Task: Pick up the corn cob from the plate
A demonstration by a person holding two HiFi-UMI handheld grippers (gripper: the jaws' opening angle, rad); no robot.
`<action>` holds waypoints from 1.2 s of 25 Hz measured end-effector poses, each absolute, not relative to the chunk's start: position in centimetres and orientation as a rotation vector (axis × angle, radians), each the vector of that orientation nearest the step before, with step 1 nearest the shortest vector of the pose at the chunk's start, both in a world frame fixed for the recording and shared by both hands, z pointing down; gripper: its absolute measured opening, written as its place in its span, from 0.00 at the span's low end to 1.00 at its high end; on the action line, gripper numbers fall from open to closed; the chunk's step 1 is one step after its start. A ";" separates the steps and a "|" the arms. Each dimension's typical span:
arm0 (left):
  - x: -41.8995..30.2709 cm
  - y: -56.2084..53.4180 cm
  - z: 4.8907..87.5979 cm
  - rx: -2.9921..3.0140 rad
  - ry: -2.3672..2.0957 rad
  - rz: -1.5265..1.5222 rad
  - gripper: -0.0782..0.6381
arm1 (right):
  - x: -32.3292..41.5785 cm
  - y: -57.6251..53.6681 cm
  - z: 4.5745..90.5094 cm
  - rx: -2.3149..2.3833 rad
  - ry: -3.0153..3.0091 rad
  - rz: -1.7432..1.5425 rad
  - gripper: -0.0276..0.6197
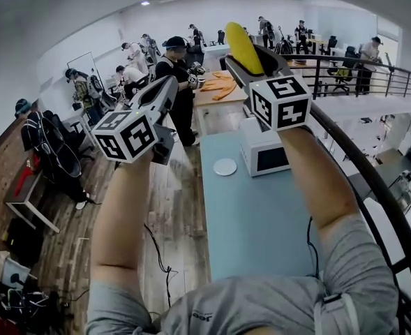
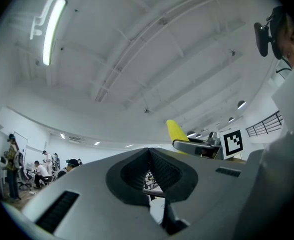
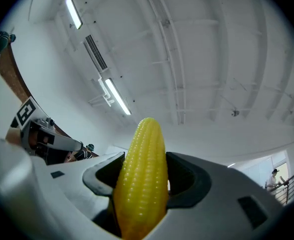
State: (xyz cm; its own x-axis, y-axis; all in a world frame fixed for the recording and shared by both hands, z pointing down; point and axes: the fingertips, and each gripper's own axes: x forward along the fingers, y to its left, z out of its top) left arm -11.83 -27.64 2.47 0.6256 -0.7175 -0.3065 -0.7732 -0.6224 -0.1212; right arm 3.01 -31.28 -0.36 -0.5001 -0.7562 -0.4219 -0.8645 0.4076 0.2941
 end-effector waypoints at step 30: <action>-0.6 -4.7 8.2 -2.617 1.164 0.260 0.13 | 16.2 -7.2 4.8 -1.374 2.403 0.883 0.45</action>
State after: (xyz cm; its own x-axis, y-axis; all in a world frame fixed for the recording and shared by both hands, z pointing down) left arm -0.56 -4.74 8.23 0.6621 -0.6998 -0.2680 -0.7474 -0.6431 -0.1672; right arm 16.15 -7.20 4.75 -0.5314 -0.7001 -0.4769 -0.8424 0.3772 0.3849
